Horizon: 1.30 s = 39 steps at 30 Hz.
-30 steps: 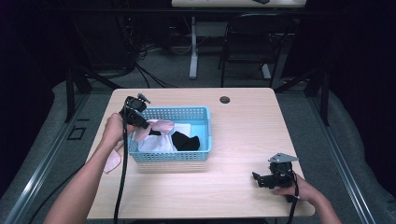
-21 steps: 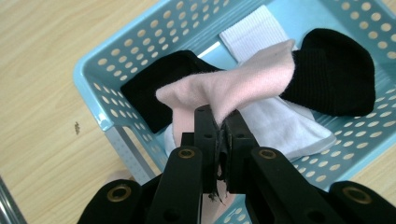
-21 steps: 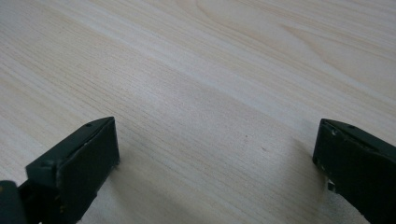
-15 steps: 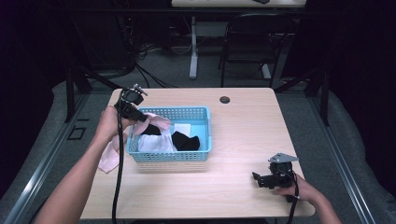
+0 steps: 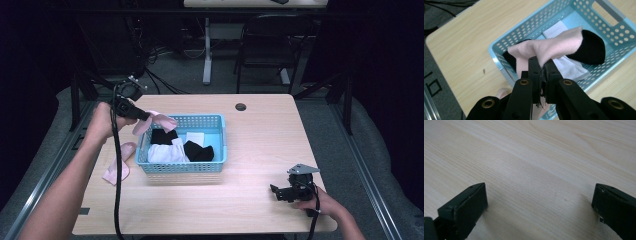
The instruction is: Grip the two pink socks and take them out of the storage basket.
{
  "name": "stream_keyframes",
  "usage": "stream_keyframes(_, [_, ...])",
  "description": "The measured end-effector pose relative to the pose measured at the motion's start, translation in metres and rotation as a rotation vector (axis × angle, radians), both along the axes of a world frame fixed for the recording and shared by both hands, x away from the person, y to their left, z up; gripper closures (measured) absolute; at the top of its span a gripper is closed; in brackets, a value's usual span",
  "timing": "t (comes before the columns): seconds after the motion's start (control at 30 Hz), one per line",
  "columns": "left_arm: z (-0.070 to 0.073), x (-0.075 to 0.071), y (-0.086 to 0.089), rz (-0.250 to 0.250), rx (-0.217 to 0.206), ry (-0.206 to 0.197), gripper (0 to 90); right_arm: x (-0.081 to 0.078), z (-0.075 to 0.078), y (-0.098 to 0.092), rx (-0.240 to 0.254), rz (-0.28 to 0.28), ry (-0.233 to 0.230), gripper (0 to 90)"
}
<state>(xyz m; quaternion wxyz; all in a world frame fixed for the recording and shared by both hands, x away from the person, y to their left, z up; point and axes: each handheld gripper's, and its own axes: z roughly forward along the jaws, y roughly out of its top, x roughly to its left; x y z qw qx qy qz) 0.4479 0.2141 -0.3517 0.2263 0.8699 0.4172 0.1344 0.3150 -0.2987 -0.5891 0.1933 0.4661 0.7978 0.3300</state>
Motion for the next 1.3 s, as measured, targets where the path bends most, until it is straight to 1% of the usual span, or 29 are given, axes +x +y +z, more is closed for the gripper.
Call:
stream_keyframes(0.03, [0.006, -0.002, 0.006, 0.007, -0.003, -0.008, 86.3, 0.0, 0.0, 0.0, -0.001, -0.001, -0.003, 0.0])
stream_keyframes(0.07, [0.006, -0.002, 0.006, 0.007, -0.003, -0.008, 86.3, 0.0, 0.0, 0.0, -0.001, -0.003, 0.0, 0.0])
stream_keyframes(0.13, [0.012, -0.005, 0.011, 0.012, 0.008, -0.013, 86.3, 0.0, 0.0, 0.0, 0.001, 0.0, -0.002, 0.0])
stream_keyframes(0.23, [0.018, -0.008, 0.019, 0.024, 0.006, -0.022, 86.3, 0.0, 0.0, 0.0, -0.001, -0.001, -0.006, 0.0])
stream_keyframes(0.27, [0.02, -0.01, 0.022, 0.029, 0.008, -0.017, 86.3, 0.0, 0.0, 0.0, -0.001, -0.001, -0.006, 0.0])
stream_keyframes(0.3, [0.022, -0.012, 0.027, 0.035, 0.02, -0.015, 86.2, 0.0, 0.0, 0.0, -0.002, -0.003, -0.006, 0.0])
stream_keyframes(0.33, [0.022, -0.012, 0.027, 0.035, 0.02, -0.015, 86.3, 0.0, 0.0, 0.0, -0.002, -0.003, -0.006, 0.0])
stream_keyframes(0.37, [0.023, -0.014, 0.033, 0.044, 0.022, -0.013, 86.2, 0.0, 0.0, 0.0, 0.0, -0.002, -0.004, 0.0])
stream_keyframes(0.4, [0.023, -0.014, 0.033, 0.044, 0.022, -0.013, 86.2, 0.0, 0.0, 0.0, 0.0, -0.002, -0.004, 0.0])
stream_keyframes(0.43, [0.023, -0.016, 0.04, 0.057, 0.025, -0.009, 86.3, 0.0, 0.0, 0.0, -0.001, -0.002, -0.003, 0.0])
stream_keyframes(0.47, [0.023, -0.016, 0.04, 0.057, 0.025, -0.009, 86.3, 0.0, 0.0, 0.0, -0.001, -0.002, -0.003, 0.0])
stream_keyframes(0.53, [0.023, -0.018, 0.048, 0.068, 0.032, -0.006, 86.3, 0.0, 0.0, 0.0, -0.002, -0.003, -0.006, 0.0])
stream_keyframes(0.57, [0.022, -0.02, 0.055, 0.08, 0.028, -0.005, 86.2, 0.0, 0.0, 0.0, -0.002, -0.004, -0.002, 0.0])
stream_keyframes(0.6, [0.022, -0.02, 0.055, 0.08, 0.028, -0.005, 86.2, 0.0, 0.0, 0.0, -0.002, -0.004, -0.002, 0.0])
stream_keyframes(0.63, [0.02, -0.021, 0.061, 0.089, 0.026, 0.004, 86.3, 0.0, 0.0, 0.0, -0.002, -0.004, -0.002, 0.0])
stream_keyframes(0.67, [0.02, -0.021, 0.061, 0.089, 0.026, 0.004, 86.2, 0.0, 0.0, 0.0, -0.002, -0.004, -0.002, 0.0])
stream_keyframes(0.8, [0.017, -0.023, 0.072, 0.105, 0.032, 0.016, 86.2, 0.0, 0.0, 0.0, 0.0, -0.002, 0.001, 0.0])
stream_keyframes(0.83, [0.014, -0.023, 0.077, 0.116, 0.039, 0.026, 86.2, 0.0, 0.0, 0.0, 0.0, -0.004, 0.0, 0.0])
stream_keyframes(0.87, [0.014, -0.023, 0.077, 0.116, 0.039, 0.026, 86.2, 0.0, 0.0, 0.0, 0.0, -0.004, 0.0, 0.0])
stream_keyframes(0.9, [0.011, -0.024, 0.083, 0.126, 0.046, 0.036, 86.2, 0.0, 0.0, 0.0, 0.0, -0.002, 0.001, 0.0])
stream_keyframes(0.93, [0.011, -0.024, 0.083, 0.126, 0.046, 0.036, 86.2, 0.0, 0.0, 0.0, 0.0, -0.002, 0.001, 0.0])
stream_keyframes(0.97, [0.008, -0.024, 0.088, 0.138, 0.043, 0.048, 86.2, 0.0, 0.0, 0.0, 0.0, -0.004, 0.0, 0.0])
stream_keyframes(1.03, [0.007, -0.024, 0.091, 0.14, 0.042, 0.053, 86.2, 0.0, 0.0, 0.0, 0.004, -0.002, 0.0, 0.0])
stream_keyframes(1.07, [0.005, -0.025, 0.093, 0.146, 0.045, 0.061, 86.2, 0.0, 0.0, 0.0, 0.004, -0.002, 0.0, 0.0])
stream_keyframes(1.1, [0.0, -0.025, 0.098, 0.159, 0.059, 0.081, 86.2, 0.0, 0.0, 0.0, 0.004, -0.002, 0.0, 0.0])
stream_keyframes(1.13, [0.0, -0.025, 0.098, 0.159, 0.059, 0.081, 86.2, 0.0, 0.0, 0.0, 0.003, -0.003, -0.001, 0.0])
stream_keyframes(1.17, [-0.003, -0.025, 0.1, 0.162, 0.069, 0.091, 86.2, 0.0, 0.0, 0.0, 0.003, -0.003, -0.001, 0.0])
stream_keyframes(1.3, [-0.018, -0.023, 0.108, 0.184, 0.071, 0.115, 86.2, 0.0, 0.0, 0.0, 0.004, -0.003, 0.0, 0.0])
